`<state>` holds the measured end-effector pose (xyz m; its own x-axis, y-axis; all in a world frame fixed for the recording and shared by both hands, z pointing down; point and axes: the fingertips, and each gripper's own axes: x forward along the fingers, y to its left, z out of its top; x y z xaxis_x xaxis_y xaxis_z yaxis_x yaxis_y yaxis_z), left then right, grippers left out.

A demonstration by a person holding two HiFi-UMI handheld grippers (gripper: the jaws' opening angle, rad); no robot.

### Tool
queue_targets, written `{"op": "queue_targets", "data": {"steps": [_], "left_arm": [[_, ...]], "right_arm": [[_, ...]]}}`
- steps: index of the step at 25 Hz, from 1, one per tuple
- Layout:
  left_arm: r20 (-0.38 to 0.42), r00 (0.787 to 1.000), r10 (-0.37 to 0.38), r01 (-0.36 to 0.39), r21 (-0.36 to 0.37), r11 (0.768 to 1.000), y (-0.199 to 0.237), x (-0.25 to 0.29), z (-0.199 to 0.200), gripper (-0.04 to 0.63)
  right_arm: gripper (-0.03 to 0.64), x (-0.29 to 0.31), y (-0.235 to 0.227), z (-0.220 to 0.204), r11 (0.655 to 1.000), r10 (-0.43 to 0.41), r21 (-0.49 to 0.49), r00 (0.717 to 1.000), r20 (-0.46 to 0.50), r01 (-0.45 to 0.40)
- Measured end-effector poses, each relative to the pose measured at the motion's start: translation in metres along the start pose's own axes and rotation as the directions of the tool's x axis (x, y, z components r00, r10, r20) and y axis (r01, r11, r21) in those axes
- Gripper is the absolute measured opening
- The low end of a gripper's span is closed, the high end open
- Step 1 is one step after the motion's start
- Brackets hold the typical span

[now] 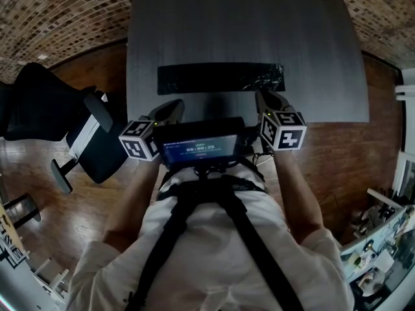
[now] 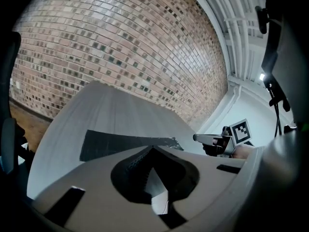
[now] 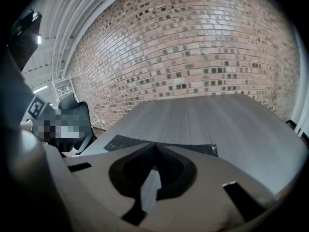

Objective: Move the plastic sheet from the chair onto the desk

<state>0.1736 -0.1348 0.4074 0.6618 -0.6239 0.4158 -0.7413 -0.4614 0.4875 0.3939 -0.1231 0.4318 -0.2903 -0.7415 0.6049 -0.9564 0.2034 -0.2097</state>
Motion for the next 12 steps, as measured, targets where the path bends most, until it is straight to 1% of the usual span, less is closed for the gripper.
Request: {"op": "queue_targets", "data": {"steps": [5,12], "left_arm": [[-0.006,1.000,-0.006,0.006,-0.001,1.000,-0.0048,0.0043,-0.0022,0.015],[-0.012,1.000,-0.012,0.012,0.004,1.000,-0.0065,0.0081,-0.0047,0.015]], "right_arm": [[0.000,-0.0036,-0.0079,-0.0029,1.000,-0.011,0.001,1.000,0.000,0.011],[0.000,-0.0017,-0.0063,-0.0056,1.000,0.012,-0.015,1.000,-0.016,-0.013]]}}
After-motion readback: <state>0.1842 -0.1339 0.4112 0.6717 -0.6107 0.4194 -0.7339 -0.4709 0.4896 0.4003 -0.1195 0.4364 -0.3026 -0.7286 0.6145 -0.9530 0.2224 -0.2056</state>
